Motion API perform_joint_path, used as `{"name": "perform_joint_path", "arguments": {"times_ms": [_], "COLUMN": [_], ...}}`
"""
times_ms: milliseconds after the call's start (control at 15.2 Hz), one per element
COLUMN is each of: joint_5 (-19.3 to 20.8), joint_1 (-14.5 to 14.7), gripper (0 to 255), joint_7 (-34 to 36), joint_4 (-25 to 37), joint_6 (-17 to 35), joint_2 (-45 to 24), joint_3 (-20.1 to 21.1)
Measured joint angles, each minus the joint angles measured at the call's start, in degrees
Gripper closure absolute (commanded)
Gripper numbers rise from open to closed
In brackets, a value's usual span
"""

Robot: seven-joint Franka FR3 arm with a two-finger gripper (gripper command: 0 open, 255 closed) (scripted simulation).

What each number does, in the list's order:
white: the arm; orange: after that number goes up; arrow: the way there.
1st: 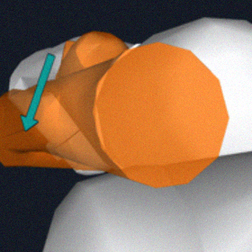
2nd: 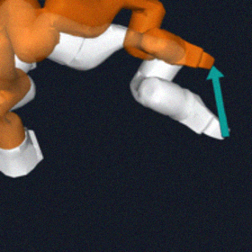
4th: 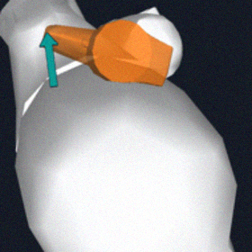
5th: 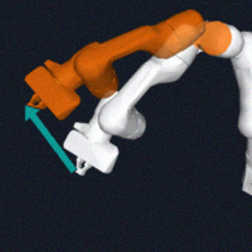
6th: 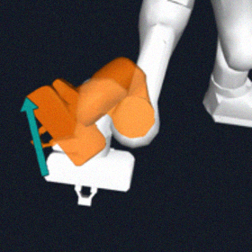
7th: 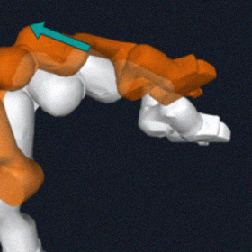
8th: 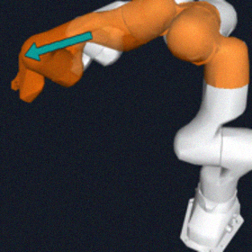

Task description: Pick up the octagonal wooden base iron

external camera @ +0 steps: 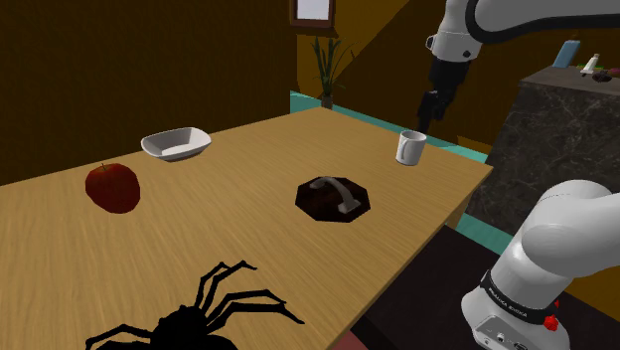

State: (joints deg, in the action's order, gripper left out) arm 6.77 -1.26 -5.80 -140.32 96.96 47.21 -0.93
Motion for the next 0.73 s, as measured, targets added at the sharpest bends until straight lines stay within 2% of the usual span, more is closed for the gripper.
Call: {"name": "perform_joint_path", "arguments": {"times_ms": [132,462,726], "joint_5": [-0.36,-3.97,-6.55], "joint_1": [0.17,2.08,3.41], "gripper": [0,0,0], "joint_7": [0.49,5.85,10.18], "joint_4": [-0.01,-1.51,-1.90], "joint_6": [0.29,4.87,10.74], "joint_2": [-0.35,-4.01,-9.71], "joint_3": [0.36,4.31,7.52]}}
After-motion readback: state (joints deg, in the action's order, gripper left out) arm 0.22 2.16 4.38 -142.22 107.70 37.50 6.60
